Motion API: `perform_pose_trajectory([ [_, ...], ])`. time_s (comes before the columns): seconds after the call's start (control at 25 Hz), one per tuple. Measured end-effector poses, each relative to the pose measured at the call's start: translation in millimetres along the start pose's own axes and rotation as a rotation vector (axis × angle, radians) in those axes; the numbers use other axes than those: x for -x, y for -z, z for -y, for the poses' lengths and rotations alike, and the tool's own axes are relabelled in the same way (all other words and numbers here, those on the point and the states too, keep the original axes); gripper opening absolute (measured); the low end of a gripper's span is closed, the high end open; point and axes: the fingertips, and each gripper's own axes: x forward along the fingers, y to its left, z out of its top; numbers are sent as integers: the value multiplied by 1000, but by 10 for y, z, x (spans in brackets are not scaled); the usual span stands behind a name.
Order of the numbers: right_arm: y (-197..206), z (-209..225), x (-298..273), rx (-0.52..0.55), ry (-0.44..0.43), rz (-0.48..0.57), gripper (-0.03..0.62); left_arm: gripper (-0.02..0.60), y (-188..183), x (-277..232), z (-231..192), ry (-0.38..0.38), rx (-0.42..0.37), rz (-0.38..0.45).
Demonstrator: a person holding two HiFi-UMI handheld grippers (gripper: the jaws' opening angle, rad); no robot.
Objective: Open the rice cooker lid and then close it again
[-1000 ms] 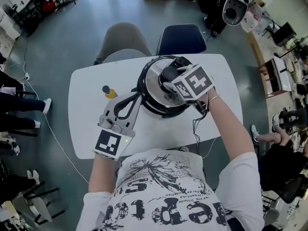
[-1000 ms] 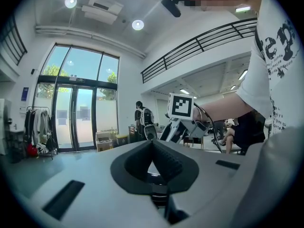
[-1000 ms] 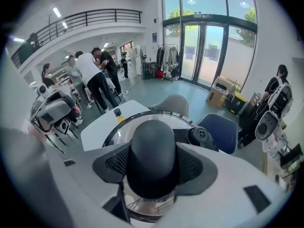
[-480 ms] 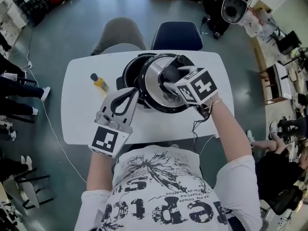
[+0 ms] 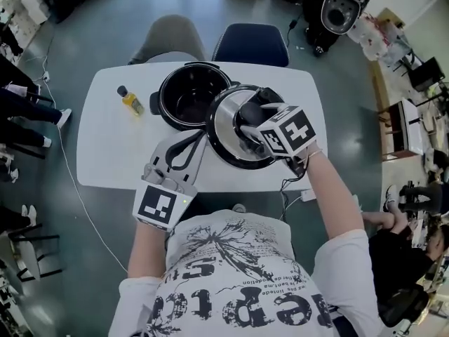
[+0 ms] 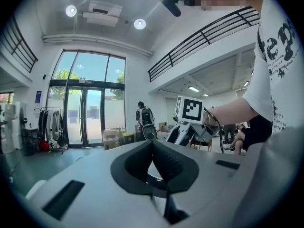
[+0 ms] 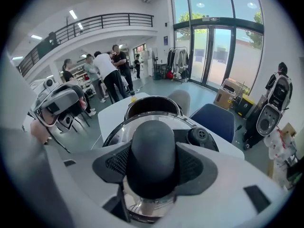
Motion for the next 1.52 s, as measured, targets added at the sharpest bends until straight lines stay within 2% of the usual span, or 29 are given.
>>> perform_pose_trajectory([
  [0.24, 404, -81, 45, -10, -26, -23, 291, 14, 50, 70, 304, -22, 31, -6],
  [0.44, 572, -71, 109, -13, -34, -20, 291, 14, 141, 48, 459, -47, 50, -26],
  [0.84, 774, -72, 270, -21, -47, -15, 291, 14, 30, -17, 712, -39, 15, -28],
  [1.16, 599, 31, 301, -17, -33, -2, 291, 14, -2, -68, 582, -45, 9, -13],
  [1.52, 68, 52, 204, 41, -32, 9, 291, 14, -93, -92, 133, -64, 1, -4],
])
